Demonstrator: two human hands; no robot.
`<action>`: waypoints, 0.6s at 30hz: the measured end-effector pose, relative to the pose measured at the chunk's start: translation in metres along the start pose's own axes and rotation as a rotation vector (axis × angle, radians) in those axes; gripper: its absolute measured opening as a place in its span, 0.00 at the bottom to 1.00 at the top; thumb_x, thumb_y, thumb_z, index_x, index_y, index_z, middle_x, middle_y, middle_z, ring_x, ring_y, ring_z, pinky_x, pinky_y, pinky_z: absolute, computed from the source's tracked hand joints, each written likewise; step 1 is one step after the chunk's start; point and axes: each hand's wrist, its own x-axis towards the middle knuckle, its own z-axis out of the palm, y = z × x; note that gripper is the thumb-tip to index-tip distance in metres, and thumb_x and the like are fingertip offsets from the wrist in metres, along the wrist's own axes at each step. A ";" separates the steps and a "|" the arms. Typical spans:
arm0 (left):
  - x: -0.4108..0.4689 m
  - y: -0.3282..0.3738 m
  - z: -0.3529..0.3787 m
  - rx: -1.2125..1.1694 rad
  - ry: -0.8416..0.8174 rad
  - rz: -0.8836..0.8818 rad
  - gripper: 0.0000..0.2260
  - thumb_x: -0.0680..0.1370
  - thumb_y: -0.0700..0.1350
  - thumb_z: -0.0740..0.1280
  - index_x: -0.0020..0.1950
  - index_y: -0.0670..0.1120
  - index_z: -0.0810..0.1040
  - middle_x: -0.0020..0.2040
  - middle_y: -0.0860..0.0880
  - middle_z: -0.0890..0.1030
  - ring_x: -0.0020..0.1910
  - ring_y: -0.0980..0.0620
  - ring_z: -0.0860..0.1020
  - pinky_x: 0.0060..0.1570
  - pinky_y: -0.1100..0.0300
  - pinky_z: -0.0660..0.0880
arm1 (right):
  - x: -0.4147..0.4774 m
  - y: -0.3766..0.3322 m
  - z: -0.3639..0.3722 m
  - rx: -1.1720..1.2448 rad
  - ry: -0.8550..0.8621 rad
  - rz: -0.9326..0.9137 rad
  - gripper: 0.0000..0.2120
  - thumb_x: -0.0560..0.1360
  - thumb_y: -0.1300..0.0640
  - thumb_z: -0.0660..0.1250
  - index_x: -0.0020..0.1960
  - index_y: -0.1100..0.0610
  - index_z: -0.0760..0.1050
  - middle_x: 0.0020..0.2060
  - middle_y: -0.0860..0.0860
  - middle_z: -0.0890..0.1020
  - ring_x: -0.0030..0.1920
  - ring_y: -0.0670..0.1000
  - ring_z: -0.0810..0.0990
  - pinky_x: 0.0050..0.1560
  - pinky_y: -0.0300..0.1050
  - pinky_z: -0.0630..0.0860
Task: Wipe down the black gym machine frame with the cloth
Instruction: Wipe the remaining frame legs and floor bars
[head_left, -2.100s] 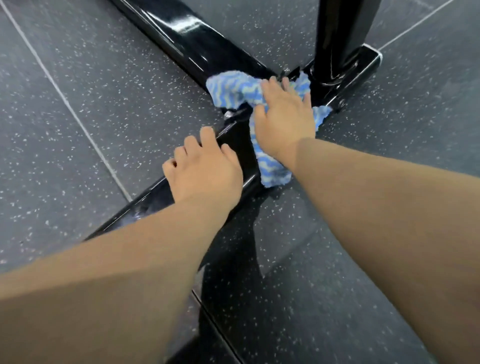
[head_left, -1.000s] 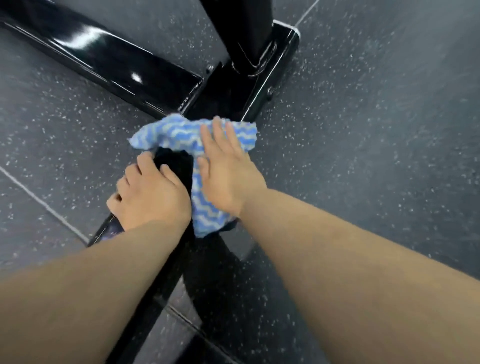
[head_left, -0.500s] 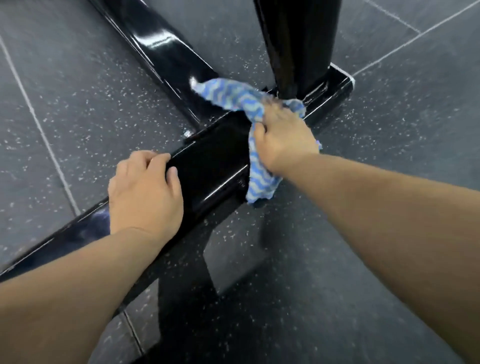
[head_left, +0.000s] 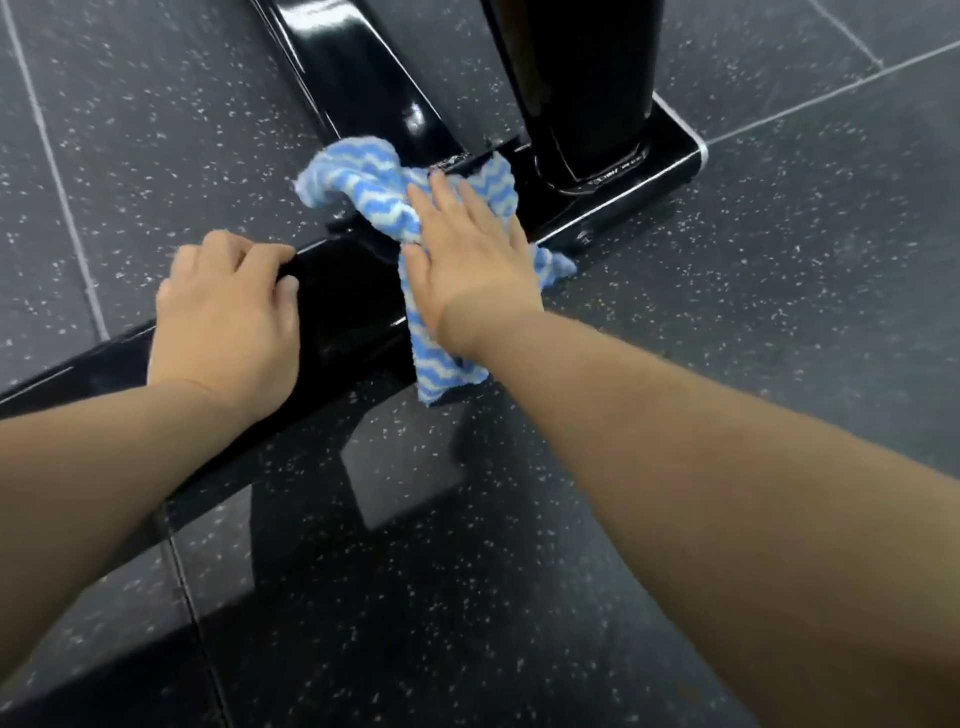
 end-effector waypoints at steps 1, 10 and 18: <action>0.001 -0.002 0.000 0.015 0.031 0.021 0.15 0.81 0.42 0.58 0.66 0.43 0.75 0.59 0.38 0.73 0.56 0.35 0.68 0.58 0.41 0.66 | -0.002 -0.003 0.009 0.053 0.066 0.050 0.26 0.83 0.48 0.45 0.79 0.52 0.46 0.79 0.49 0.46 0.78 0.49 0.42 0.76 0.52 0.42; 0.011 0.061 0.009 -0.030 -0.051 0.357 0.22 0.78 0.37 0.57 0.73 0.42 0.68 0.75 0.45 0.66 0.72 0.45 0.65 0.71 0.60 0.52 | -0.003 0.031 0.019 0.821 0.472 0.582 0.33 0.74 0.61 0.50 0.75 0.72 0.44 0.74 0.68 0.44 0.73 0.72 0.49 0.73 0.65 0.52; 0.039 0.102 0.047 0.277 -0.168 0.501 0.28 0.78 0.48 0.38 0.79 0.43 0.46 0.79 0.47 0.48 0.78 0.49 0.47 0.74 0.51 0.48 | 0.023 0.058 -0.008 0.828 0.437 0.751 0.27 0.84 0.55 0.47 0.78 0.56 0.40 0.78 0.54 0.40 0.78 0.52 0.43 0.74 0.47 0.47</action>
